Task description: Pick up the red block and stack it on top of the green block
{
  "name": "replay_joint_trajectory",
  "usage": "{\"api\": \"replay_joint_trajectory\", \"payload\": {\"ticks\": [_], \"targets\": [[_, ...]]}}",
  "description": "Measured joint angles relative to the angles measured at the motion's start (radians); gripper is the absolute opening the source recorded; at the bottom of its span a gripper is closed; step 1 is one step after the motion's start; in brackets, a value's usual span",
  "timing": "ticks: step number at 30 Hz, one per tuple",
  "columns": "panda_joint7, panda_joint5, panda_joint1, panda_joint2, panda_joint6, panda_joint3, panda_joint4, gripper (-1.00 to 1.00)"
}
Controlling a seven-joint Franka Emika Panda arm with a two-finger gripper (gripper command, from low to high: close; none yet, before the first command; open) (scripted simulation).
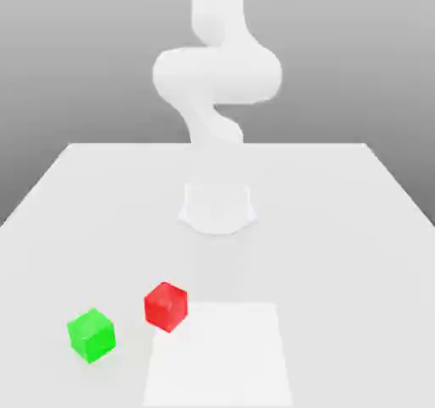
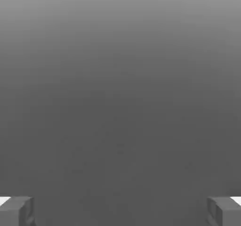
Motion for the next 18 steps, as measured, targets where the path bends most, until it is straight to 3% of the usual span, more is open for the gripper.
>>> {"api": "replay_joint_trajectory", "payload": {"ticks": [18], "targets": [[0.278,-0.001,-0.191,0.666,0.478,-0.023,-0.508,0.0]]}}
